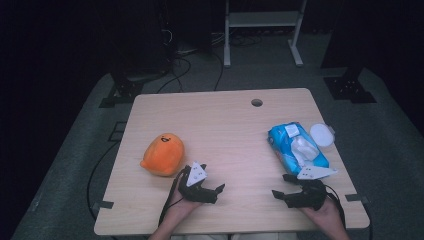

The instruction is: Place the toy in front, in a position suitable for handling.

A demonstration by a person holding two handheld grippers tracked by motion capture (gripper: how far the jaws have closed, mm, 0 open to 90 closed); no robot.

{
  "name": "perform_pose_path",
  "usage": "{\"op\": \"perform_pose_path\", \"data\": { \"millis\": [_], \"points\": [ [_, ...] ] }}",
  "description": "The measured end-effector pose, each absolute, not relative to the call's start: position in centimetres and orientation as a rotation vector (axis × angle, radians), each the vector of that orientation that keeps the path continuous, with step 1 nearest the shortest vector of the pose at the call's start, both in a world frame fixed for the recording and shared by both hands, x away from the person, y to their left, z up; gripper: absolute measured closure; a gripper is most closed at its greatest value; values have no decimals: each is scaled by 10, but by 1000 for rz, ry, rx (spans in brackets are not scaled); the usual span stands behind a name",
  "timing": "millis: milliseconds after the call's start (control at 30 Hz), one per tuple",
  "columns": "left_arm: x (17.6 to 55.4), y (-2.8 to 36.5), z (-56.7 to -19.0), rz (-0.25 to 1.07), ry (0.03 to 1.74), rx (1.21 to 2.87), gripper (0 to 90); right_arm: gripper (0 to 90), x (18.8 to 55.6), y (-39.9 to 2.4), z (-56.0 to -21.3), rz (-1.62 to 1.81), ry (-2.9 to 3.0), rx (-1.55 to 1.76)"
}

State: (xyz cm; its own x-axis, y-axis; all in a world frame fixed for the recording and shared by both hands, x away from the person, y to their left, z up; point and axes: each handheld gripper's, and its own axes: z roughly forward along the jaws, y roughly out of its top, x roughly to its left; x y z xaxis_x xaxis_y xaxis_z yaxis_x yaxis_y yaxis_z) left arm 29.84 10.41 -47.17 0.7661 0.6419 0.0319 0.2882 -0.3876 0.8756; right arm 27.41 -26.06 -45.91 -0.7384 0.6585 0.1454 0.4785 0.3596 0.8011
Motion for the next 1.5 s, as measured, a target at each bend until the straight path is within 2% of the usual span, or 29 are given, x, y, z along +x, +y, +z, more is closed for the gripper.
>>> {"op": "perform_pose_path", "data": {
  "millis": [500,867,1500],
  "points": [
    [292,112,-453,483,657,1882,75,239,274,-263,-458,1345,2398,1061],
    [294,152,-424,595,712,1692,74,239,276,-257,-462,1298,2428,1033],
    [305,220,-415,753,906,1533,34,240,274,-256,-464,1297,2455,1038]
  ]
}}
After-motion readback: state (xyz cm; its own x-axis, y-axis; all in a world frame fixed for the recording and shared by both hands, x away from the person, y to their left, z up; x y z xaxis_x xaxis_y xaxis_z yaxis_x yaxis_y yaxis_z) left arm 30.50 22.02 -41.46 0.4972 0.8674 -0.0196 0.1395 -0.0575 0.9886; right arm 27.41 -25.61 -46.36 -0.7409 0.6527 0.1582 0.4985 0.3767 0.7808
